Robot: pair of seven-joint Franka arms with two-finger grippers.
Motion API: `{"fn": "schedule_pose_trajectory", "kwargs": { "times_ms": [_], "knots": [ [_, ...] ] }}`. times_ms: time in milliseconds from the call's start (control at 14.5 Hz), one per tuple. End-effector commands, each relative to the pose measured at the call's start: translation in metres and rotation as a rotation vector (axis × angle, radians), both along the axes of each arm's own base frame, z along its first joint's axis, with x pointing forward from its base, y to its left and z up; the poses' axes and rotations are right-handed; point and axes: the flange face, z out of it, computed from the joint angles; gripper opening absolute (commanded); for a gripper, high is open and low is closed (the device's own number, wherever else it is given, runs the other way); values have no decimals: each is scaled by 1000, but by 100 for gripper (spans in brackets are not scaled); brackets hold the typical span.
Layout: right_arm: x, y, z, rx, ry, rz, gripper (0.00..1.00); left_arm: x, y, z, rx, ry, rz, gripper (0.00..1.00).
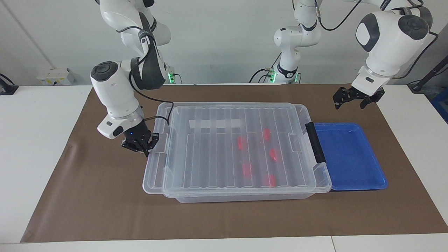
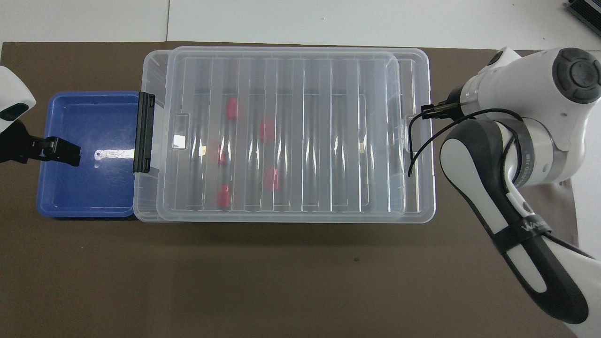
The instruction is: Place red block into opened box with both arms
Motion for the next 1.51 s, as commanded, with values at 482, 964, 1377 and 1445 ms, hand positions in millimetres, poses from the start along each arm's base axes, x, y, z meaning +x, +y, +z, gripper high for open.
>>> {"fn": "schedule_pose_trajectory", "kwargs": {
  "times_ms": [482,964,1377,1445],
  "knots": [
    [-8,20,-7,103,41,-29,0,-8,5,-1,-21,-26,2,100],
    [-9,0,10,80,46,-45,100,-9,4,5,-22,-29,2,100],
    [-30,-69,99,-127,34,-149,100,-19,4,24,-20,-29,4,100],
    [-37,-73,114,-136,52,-173,100,-19,4,26,-20,-30,4,100]
  ]
}}
